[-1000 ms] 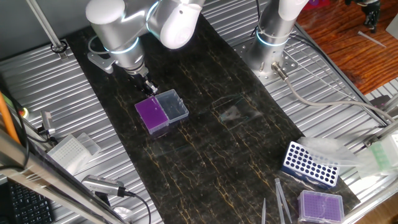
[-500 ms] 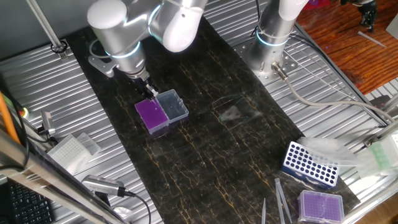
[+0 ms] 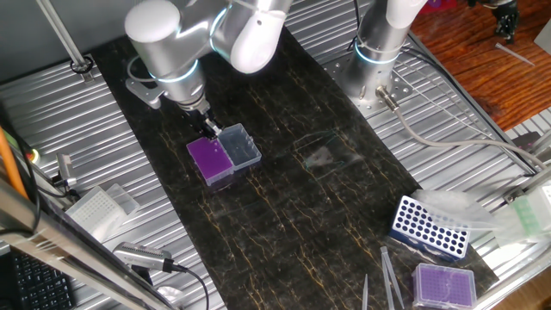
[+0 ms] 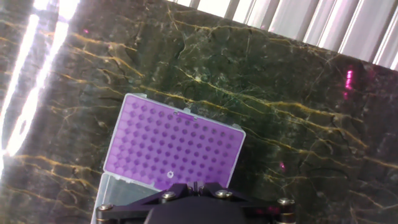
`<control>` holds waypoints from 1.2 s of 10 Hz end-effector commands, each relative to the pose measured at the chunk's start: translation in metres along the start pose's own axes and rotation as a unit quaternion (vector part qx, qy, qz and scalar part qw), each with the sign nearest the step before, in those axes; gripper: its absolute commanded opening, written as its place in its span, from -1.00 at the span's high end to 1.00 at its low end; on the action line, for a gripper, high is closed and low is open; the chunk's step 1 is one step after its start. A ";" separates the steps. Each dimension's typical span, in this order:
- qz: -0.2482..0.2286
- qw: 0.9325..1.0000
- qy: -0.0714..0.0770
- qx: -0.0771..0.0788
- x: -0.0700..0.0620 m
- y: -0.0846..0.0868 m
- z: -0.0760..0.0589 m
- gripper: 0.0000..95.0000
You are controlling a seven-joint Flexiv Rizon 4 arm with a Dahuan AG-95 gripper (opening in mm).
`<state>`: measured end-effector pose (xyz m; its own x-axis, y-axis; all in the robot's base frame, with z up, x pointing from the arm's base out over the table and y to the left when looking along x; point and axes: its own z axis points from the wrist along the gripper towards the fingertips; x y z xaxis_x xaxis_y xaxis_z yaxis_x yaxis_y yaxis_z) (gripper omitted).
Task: Insert a small pipette tip into the holder for small pipette tips
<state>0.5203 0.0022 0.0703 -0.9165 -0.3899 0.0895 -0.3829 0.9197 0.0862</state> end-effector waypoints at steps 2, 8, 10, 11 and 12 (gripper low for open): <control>0.003 1.000 0.002 0.003 0.004 0.005 -0.009 1.00; 0.042 0.999 -0.001 0.008 0.006 0.026 -0.033 0.60; 0.058 0.998 -0.002 0.011 0.002 0.037 -0.038 0.60; 0.065 0.998 0.001 0.017 0.002 0.047 -0.042 0.60; 0.068 0.997 0.003 0.023 0.005 0.050 -0.044 0.60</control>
<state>0.5026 0.0447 0.1185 -0.9597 -0.2607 0.1046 -0.2592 0.9654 0.0280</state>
